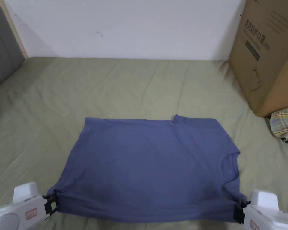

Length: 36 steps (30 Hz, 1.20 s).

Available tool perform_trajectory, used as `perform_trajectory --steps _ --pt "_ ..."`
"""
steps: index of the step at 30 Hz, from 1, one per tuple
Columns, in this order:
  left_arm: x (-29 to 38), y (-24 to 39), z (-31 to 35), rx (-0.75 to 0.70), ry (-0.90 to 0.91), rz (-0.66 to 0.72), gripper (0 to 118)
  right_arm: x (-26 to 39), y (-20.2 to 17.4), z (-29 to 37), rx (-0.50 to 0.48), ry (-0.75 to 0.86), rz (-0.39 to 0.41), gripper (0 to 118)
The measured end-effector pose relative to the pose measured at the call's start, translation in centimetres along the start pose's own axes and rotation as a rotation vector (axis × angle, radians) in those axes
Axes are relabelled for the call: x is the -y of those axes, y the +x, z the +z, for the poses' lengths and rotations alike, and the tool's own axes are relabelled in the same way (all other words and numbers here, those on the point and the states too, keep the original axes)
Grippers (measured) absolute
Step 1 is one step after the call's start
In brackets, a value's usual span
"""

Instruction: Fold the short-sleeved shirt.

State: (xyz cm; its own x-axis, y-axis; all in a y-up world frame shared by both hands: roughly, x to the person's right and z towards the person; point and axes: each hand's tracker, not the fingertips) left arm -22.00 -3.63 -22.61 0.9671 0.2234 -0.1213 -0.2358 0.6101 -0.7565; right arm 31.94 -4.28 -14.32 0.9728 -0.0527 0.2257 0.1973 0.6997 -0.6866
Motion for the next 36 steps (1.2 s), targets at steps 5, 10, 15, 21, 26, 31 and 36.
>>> perform_trajectory --steps 5,10,15,21,26,31,36 --pt "-3.7 2.2 -0.3 0.004 0.044 -0.037 1 -4.2 -0.6 -1.0 -0.009 0.049 0.01 5" --pt "-7.5 4.2 -3.3 -0.023 0.054 -0.091 1 -7.3 -0.8 -3.7 0.009 0.054 0.008 5" --pt "-10.3 4.8 -9.0 -0.077 0.004 -0.13 1 -9.6 -0.7 -7.6 0.03 0.012 0.009 5" --pt "-11.8 6.6 -13.8 -0.118 -0.078 -0.125 1 -11.4 -1.0 -13.1 0.056 -0.053 0.033 5" --pt "-12.1 6.6 -18.0 -0.136 -0.137 -0.122 1 -11.9 -1.0 -17.5 0.079 -0.103 0.057 5" --pt "-11.4 6.9 -19.2 -0.157 -0.183 -0.122 1 -10.9 -0.5 -21.0 0.095 -0.148 0.049 5" --pt "-11.2 7.0 -19.7 -0.159 -0.198 -0.13 10 -9.9 -1.0 -20.7 0.105 -0.164 0.038 6"
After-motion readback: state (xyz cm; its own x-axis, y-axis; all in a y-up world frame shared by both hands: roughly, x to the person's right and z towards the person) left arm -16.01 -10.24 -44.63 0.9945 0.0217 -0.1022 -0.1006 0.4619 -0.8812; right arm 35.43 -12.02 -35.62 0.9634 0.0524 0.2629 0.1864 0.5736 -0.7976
